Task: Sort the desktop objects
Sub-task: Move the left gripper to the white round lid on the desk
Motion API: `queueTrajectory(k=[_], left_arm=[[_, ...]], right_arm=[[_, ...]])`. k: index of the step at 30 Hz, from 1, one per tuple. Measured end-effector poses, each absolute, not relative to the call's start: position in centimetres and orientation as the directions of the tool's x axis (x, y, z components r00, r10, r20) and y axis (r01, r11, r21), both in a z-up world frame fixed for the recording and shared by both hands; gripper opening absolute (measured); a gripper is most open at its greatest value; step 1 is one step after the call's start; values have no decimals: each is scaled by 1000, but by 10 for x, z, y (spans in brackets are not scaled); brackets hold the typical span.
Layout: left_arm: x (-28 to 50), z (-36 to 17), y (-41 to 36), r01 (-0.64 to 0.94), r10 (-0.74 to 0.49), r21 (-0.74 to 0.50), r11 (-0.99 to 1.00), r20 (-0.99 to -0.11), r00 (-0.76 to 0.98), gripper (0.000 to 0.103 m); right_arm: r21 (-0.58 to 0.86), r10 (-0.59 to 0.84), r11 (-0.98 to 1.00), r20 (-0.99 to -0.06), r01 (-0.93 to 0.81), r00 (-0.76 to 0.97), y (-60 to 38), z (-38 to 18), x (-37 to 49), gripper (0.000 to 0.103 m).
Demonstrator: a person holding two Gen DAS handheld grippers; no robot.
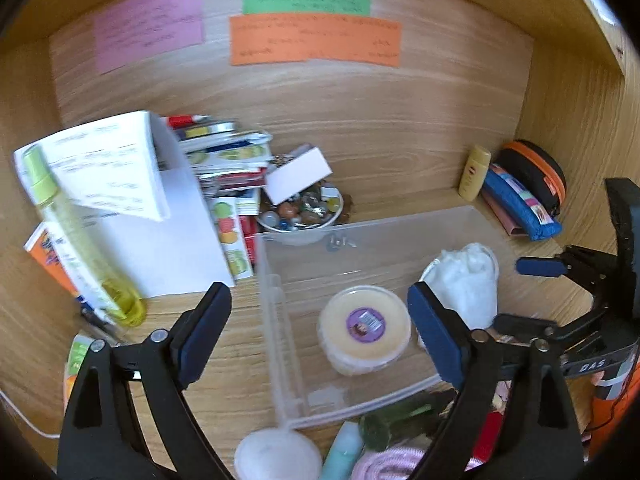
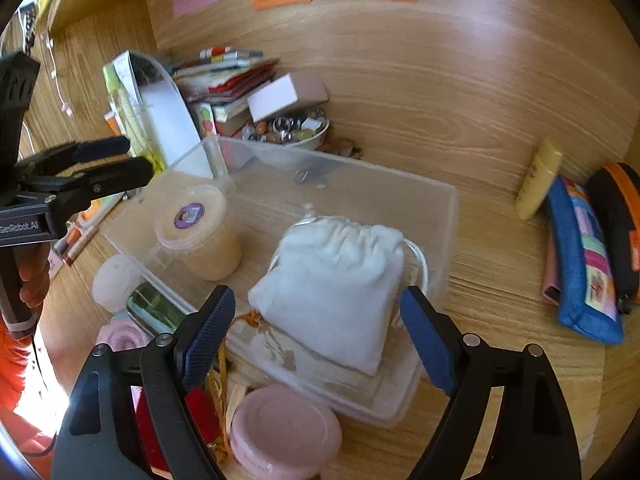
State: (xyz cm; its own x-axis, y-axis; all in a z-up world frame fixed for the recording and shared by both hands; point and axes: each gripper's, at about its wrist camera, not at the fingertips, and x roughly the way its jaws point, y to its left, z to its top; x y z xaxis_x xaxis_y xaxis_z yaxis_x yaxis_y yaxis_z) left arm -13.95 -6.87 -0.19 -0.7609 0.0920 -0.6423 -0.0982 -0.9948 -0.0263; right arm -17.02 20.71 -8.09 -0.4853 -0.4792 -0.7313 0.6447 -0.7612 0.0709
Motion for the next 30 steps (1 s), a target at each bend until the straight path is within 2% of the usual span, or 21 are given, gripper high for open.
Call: queueTrajectory(k=[6, 12, 20, 30], left_arm=[[-120, 1, -91, -46, 71, -56, -997, -630, -773, 95], [-100, -13, -111, 8, 34, -61, -998, -656, -754, 96], [-75, -43, -132, 74, 14, -92, -993, -716, -698, 96], [-59, -83, -132, 92, 59, -146, -985, -787, -614, 96]], right_arm=[[60, -477, -795, -676, 603, -561, 224, -62, -148, 86], [52, -468, -813, -651, 580, -598, 233, -54, -133, 90], [52, -430, -843, -662, 535, -614, 253, -64, -114, 90], [107, -428, -849, -713, 517, -555, 267, -96, -103, 90]])
